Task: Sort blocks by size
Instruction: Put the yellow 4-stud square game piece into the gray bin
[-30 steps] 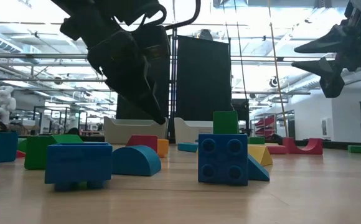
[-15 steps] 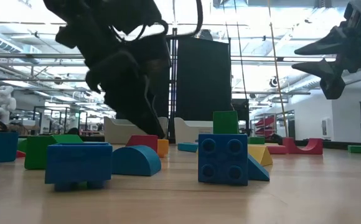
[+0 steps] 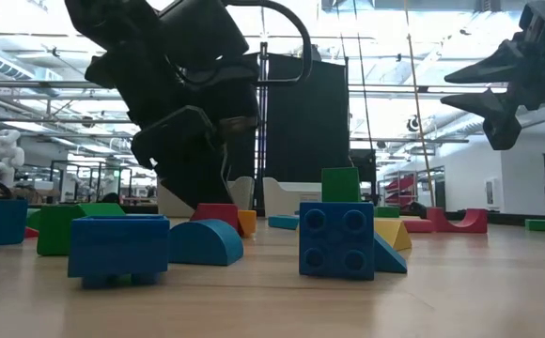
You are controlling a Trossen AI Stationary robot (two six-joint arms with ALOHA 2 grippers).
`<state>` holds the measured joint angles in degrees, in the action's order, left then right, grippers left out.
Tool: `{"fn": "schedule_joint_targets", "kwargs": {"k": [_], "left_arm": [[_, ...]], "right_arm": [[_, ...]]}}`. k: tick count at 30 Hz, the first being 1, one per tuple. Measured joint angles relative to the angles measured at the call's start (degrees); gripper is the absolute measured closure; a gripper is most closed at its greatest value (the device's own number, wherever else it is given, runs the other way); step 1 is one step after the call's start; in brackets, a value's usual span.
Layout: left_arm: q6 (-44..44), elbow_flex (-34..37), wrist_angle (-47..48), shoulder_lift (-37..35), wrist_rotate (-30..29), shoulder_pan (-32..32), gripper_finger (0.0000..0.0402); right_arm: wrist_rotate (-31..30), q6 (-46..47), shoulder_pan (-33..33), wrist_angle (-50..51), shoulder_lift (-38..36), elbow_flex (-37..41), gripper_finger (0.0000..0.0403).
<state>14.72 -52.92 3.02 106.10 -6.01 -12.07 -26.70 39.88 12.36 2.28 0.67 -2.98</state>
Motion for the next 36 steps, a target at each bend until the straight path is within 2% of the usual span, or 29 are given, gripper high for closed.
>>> {"fn": "schedule_joint_targets", "kwargs": {"k": [1, 8, 14, 20, 25, 30, 36], "left_arm": [[-0.3, 0.0, 0.1, -0.1, -0.2, 0.0, 0.0269], [-2.2, 0.2, 2.9, -2.2, -2.6, 1.5, 0.0271], [-1.9, 0.3, 9.5, -9.5, -6.3, 6.4, 0.0271], [-3.7, 0.3, 13.9, -21.4, -14.9, 18.1, 0.0271], [-9.2, 0.2, 14.0, -27.9, -15.7, 31.5, 0.0271], [-14.7, 0.2, 14.0, -28.1, -11.3, 42.2, 0.0271], [-17.1, 0.2, 13.0, -23.9, -7.4, 48.2, 0.0270]], "right_arm": [[0.0, 0.0, 0.0, 0.0, 0.0, 0.0, 0.0259], [0.0, 0.0, 0.0, 0.0, 0.0, 0.0, 0.0259], [-0.5, -0.2, 0.0, 0.0, 0.0, 0.0, 0.0259], [-1.3, -0.7, 0.0, 0.0, 0.1, 0.0, 0.0259], [-7.2, -1.5, 0.0, -0.2, 0.1, 0.0, 0.0259], [-14.0, -3.5, 0.0, -0.5, 0.1, 0.0, 0.0259], [-15.2, -3.1, 0.0, -0.8, 0.1, 0.0, 0.0259]]}}
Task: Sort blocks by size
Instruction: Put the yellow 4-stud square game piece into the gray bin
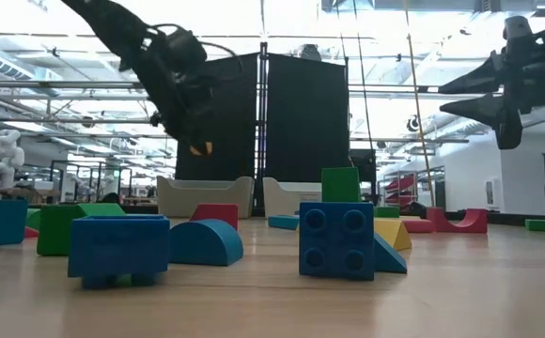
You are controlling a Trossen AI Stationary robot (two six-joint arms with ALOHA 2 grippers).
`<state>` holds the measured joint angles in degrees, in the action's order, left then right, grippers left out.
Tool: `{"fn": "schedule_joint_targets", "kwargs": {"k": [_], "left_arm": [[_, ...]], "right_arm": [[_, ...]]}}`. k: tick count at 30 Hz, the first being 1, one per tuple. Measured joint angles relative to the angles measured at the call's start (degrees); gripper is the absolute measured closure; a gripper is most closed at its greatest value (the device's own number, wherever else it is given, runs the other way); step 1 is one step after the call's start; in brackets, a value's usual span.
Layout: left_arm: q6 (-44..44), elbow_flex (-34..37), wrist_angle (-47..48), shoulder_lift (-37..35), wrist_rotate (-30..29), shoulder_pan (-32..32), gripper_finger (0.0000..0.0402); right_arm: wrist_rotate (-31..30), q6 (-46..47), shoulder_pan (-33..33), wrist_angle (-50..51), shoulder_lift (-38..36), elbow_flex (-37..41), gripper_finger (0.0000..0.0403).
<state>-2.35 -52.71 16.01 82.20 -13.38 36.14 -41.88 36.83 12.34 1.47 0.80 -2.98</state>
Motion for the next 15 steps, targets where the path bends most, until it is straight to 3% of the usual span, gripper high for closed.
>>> {"fn": "schedule_joint_targets", "kwargs": {"k": [7, 15], "left_arm": [[-2.4, 0.0, -1.8, 4.0, 0.5, 0.6, 0.0230], [-7.9, -1.4, -2.7, 3.9, 6.5, -0.3, 0.0161]], "right_arm": [[1.7, 1.7, 0.0, -0.1, 0.0, 0.0, 0.0259], [2.6, -0.1, 0.0, 0.0, 0.0, 0.0, 0.0242]]}}
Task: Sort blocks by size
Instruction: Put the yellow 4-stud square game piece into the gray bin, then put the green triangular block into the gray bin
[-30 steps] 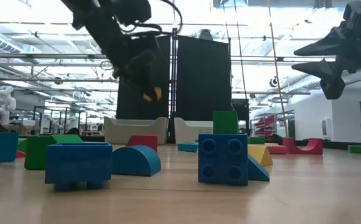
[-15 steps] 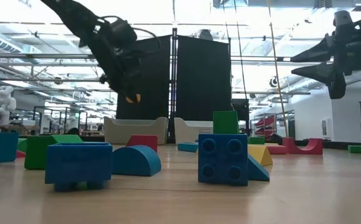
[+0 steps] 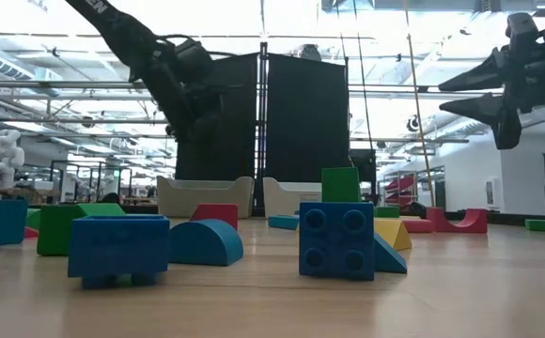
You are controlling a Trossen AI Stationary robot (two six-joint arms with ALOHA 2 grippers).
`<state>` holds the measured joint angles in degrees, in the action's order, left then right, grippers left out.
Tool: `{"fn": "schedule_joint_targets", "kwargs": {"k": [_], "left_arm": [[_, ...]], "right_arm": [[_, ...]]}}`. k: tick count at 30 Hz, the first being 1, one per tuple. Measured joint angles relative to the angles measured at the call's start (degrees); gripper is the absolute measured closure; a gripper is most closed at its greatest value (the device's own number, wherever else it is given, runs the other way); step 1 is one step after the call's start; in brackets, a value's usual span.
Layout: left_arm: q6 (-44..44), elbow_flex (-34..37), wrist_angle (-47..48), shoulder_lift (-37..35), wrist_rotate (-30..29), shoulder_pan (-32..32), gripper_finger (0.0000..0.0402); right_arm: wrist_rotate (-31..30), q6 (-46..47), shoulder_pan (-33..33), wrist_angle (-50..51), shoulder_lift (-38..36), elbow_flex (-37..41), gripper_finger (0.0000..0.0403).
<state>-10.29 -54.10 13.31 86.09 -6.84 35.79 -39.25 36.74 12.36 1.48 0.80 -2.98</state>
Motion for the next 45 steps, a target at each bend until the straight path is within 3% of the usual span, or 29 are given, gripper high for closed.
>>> {"fn": "schedule_joint_targets", "kwargs": {"k": [3, 8, 11, 13, 16, 19, 25, 32, 45], "left_arm": [[-0.3, -2.2, 1.7, 0.0, 3.5, 0.1, 0.0137], [3.9, -7.8, 7.7, -0.1, 18.5, -2.3, 0.0124], [4.0, -9.3, 8.4, -0.1, 28.0, -6.9, 0.0124], [3.5, -9.3, 8.0, -0.1, 31.1, -12.1, 0.0123], [-1.6, -9.2, 8.1, 0.1, 30.2, -20.6, 0.0123], [-5.6, -7.9, 3.6, 1.3, 24.7, -28.8, 0.0123], [-6.8, -7.2, -6.1, 7.7, 20.3, -38.3, 0.0123], [-5.1, -7.2, -17.7, 14.1, 25.8, -40.3, 0.0123], [-3.0, -7.2, -32.9, 24.9, 27.9, -42.4, 0.0126]], "right_arm": [[0.1, -0.2, 0.0, 0.0, 0.0, 0.0, 0.0225], [0.2, -0.9, 0.0, 0.3, 0.0, 0.0, 0.0210], [0.3, -1.4, 0.0, 0.5, 0.0, 0.0, 0.0209], [0.3, -1.6, 0.0, 0.7, 0.0, 0.0, 0.0209], [0.4, -1.9, 0.0, 0.7, 0.0, 0.0, 0.0209], [0.4, -1.9, 0.0, 0.8, 0.0, 0.0, 0.0209], [0.6, -1.6, 0.0, 0.8, 0.0, 0.0, 0.0209], [0.6, -1.4, 0.0, 0.8, 0.0, 0.0, 0.0209], [0.6, -1.4, 0.0, 0.8, 0.0, 0.0, 0.0209]]}}
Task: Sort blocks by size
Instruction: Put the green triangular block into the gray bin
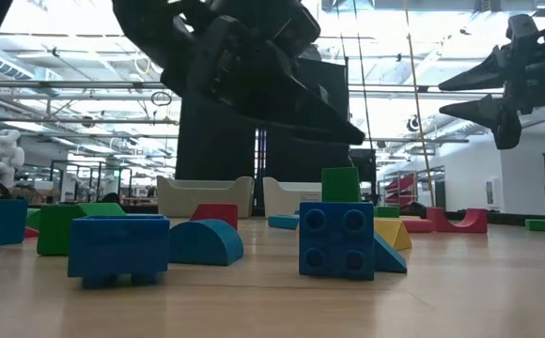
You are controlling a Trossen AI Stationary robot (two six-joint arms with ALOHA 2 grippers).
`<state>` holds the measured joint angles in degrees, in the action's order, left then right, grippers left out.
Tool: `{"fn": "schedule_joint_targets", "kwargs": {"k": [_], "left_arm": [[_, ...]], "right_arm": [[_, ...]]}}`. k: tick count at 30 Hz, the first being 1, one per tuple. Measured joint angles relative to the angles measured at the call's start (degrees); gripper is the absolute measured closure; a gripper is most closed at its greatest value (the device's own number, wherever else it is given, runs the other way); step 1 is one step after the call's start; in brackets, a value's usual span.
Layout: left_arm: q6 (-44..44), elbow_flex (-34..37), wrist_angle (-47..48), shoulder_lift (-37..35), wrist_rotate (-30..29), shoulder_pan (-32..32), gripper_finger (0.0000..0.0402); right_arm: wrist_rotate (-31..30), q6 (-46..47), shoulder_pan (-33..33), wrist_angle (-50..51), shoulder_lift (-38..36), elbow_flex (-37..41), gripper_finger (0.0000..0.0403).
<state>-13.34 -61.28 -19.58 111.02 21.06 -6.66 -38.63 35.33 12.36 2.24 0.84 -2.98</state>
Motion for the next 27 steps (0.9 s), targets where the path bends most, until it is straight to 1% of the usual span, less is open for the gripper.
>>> {"fn": "schedule_joint_targets", "kwargs": {"k": [3, 6, 10, 12, 15, 19, 20, 25, 27], "left_arm": [[1.2, 0.0, -0.4, 2.7, 0.5, 0.3, 0.0139], [3.7, 0.0, -2.8, 5.6, 3.0, 0.9, 0.0155], [4.5, 0.0, -5.6, 8.4, 3.5, 1.6, 0.0173], [4.4, 0.0, -4.7, 9.3, 2.7, 1.9, 0.0190], [3.4, -0.1, -2.4, 10.5, 0.3, 1.9, 0.0235], [3.9, -0.3, -2.2, 11.1, -0.7, 1.6, 0.0315], [4.0, -0.3, -2.3, 11.0, -1.2, 1.5, 0.0322], [4.0, -0.1, 0.2, 8.7, -4.3, 1.3, 0.0322], [4.0, 0.0, 3.0, 7.0, -5.6, 1.4, 0.0322]], "right_arm": [[0.0, 0.0, 0.0, 0.0, 0.0, 0.0, 0.0209], [0.0, 0.0, 0.0, 0.0, 0.0, 0.0, 0.0209], [0.0, 0.0, 0.0, 0.0, 0.0, 0.0, 0.0209], [0.0, 0.0, 0.0, 0.0, 0.0, 0.0, 0.0209], [0.0, 0.0, 0.0, 0.0, 0.0, 0.0, 0.0209], [0.0, 0.2, 0.0, 0.0, 0.0, 0.0, 0.0209], [0.0, 0.4, 0.0, 0.0, 0.0, 0.0, 0.0209], [0.0, 1.0, 0.0, 0.0, 0.0, 0.0, 0.0209], [0.0, 1.1, 0.0, 0.0, 0.0, 0.0, 0.0209]]}}
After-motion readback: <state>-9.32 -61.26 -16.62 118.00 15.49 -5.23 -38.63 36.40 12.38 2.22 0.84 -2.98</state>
